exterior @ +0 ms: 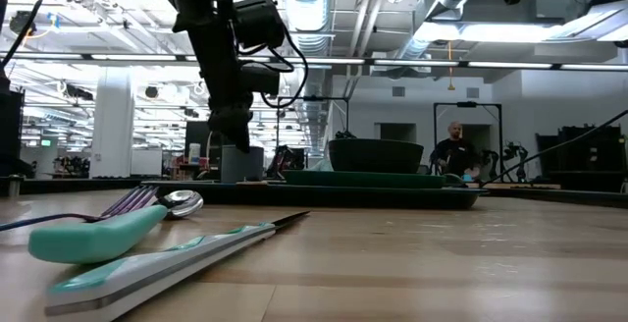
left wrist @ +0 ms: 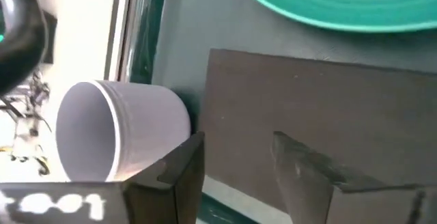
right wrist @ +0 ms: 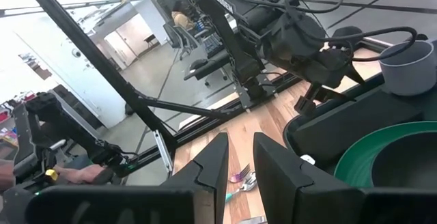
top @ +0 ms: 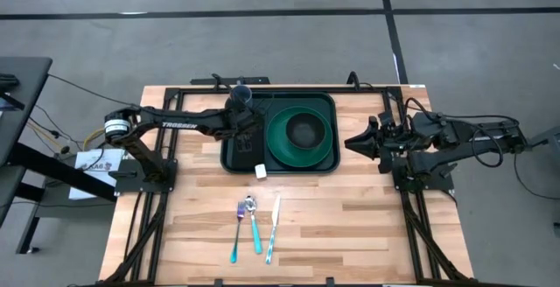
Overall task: Set up tray
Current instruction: Put the blue fork on the black napkin on the dark green tray
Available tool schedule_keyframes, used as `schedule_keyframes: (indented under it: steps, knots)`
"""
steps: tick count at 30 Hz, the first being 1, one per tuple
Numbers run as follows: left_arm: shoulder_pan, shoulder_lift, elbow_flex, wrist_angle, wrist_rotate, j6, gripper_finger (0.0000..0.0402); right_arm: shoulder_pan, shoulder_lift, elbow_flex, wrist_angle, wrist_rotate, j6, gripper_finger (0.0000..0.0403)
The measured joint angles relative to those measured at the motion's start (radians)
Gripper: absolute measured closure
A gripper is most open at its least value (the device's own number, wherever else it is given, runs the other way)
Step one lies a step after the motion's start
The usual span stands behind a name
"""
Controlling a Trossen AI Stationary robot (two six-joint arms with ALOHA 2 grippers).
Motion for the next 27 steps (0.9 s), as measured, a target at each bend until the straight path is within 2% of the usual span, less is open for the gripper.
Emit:
schedule_keyframes:
  steps: [4,7,9,13,16,18,23,27]
  knots:
    - [-0.025,0.0,0.055,-0.107,0.001,-0.111,0.0248,0.0,0.0,0.0,0.0,-0.002,0.0,0.0339]
    - [-0.036,0.0,0.132,-0.219,0.04,-0.261,0.0258,0.0,0.0,0.0,-0.001,-0.002,0.0,0.0339]
    - [-0.036,0.0,0.196,-0.307,0.112,-0.4,0.0264,0.0,0.0,0.0,-0.005,-0.002,0.0,0.0339]
    - [-0.037,-0.002,0.29,-0.447,0.326,-0.671,0.0273,0.0,0.0,0.0,-0.005,-0.002,0.0,0.0339]
    - [-0.058,-0.002,0.307,-0.502,0.491,-0.803,0.0275,0.0,0.0,0.0,-0.007,-0.002,0.0,0.0339]
    - [-0.088,-0.002,0.306,-0.566,0.56,-0.86,0.0275,0.0,0.0,0.0,-0.017,-0.002,0.0,0.0339]
    - [-0.219,0.005,0.305,-0.742,0.575,-0.995,0.0275,0.002,0.0,0.0,-0.096,-0.002,0.0,0.0339]
    - [-0.348,0.005,0.305,-0.788,0.578,-1.156,0.0275,0.002,0.0,-0.001,-0.146,-0.002,0.002,0.0339]
